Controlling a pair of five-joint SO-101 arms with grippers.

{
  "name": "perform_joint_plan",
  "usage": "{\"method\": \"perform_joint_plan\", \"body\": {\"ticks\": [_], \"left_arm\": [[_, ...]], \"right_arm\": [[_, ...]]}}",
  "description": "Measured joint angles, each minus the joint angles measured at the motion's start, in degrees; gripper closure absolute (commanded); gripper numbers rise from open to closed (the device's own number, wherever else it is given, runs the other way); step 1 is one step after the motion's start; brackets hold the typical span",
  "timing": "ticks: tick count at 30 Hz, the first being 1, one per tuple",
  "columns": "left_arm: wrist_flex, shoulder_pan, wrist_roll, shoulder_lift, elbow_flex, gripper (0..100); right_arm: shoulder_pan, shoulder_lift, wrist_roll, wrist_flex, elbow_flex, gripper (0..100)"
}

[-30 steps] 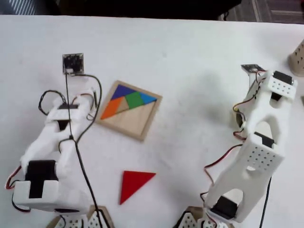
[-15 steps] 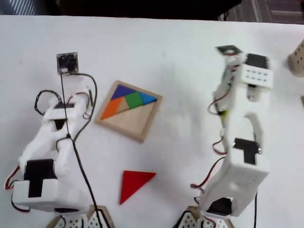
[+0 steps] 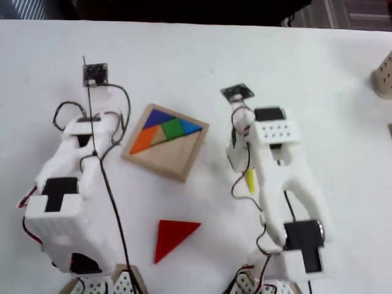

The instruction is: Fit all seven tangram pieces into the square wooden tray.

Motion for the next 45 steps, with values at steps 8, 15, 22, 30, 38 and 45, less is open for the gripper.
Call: {"method": "perform_joint_plan", "body": {"ticks": [8, 15, 22, 30, 38, 45], "left_arm": [[13.27, 4.75, -0.18, -2.46, -0.35, 98], [18.81, 14.42, 9.41, -6.51, 4.22, 98], [18.9, 19.08, 16.53, -8.09, 6.07, 98], [16.97, 16.18, 16.62, -11.6, 7.03, 97], [4.48, -2.46, 16.79, -15.03, 7.38, 98], [0.0, -3.96, 11.43, -13.8, 7.38, 98]], "right_arm": [[0.0, -3.08, -0.18, -7.56, 8.97, 98.0], [0.18, -3.08, -0.26, -9.41, 8.97, 98.0], [1.85, -3.08, -0.26, -11.08, 8.97, 98.0], [1.76, -1.05, -4.92, -13.27, 7.74, 98.0], [-1.32, 11.34, -8.35, -7.38, -8.44, 98.0], [-7.74, 20.31, -13.54, -3.52, -23.38, 97.8]]}}
